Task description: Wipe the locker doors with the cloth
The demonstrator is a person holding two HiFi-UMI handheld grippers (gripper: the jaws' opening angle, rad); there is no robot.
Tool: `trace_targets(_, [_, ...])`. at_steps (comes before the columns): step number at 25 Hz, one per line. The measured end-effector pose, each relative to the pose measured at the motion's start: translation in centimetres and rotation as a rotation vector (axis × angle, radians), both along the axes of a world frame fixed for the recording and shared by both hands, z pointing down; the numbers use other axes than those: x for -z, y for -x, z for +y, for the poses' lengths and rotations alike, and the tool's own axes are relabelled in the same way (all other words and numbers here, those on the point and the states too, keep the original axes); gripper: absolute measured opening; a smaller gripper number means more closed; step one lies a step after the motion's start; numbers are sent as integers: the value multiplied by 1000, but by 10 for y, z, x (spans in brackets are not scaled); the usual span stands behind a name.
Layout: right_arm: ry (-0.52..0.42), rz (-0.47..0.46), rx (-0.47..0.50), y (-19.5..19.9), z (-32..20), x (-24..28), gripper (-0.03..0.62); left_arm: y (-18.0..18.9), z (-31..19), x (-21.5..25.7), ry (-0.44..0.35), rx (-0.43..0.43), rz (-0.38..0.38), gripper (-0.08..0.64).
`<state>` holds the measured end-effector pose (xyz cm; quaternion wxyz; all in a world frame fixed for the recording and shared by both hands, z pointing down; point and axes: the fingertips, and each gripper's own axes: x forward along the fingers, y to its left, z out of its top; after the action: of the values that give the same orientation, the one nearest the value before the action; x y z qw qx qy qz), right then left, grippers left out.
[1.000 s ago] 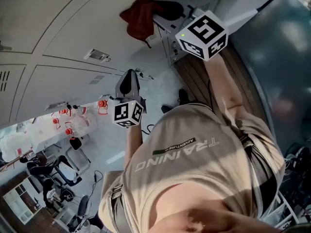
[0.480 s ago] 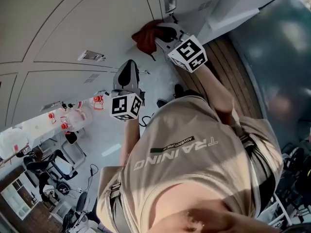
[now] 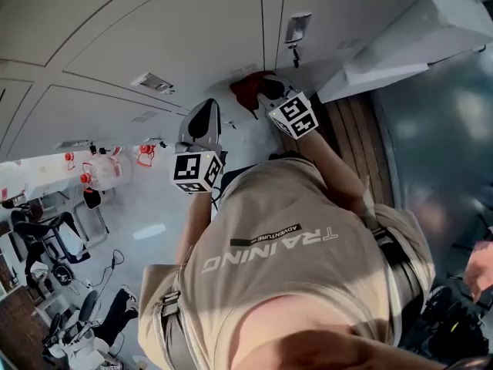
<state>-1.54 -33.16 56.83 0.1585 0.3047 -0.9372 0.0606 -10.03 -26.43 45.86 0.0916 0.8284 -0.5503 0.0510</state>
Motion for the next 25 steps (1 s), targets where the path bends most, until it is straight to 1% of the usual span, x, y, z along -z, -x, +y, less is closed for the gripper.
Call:
trace_targets(2, [59,19,7,0,3,-19,64,-2,0,-5,9,9,6,5])
trace_targets(4, [91,18,13,2,6,-28,63,-5,0,-6,11,13,4,5])
trace_targets(9, [102,16,35,3,23,-25,63,-4,1,-6,21,4,-13,5])
trace_targets(12, [89,-8,60,6,37,-9,63,3,4,-2,17,7,-17,5])
trace_targets(15, [58,-49,67,10,52,18,63,15,14,2,15,8,-21,6])
trace_targets(18, [12,-92,39,14,67,50,63,36,27,6,12,27,-28,5])
trace_targets(20, [-23,-96,21,18,76,65,63,50,34,7,12,51,-24,5])
trace_targets(22, [-41,-97,12,20,84,74,63,58,42,8,10,61,-13,5])
trace_targets(25, [-59,-110,5,25,94,86,63,64,55,11,-2,55,-10,5])
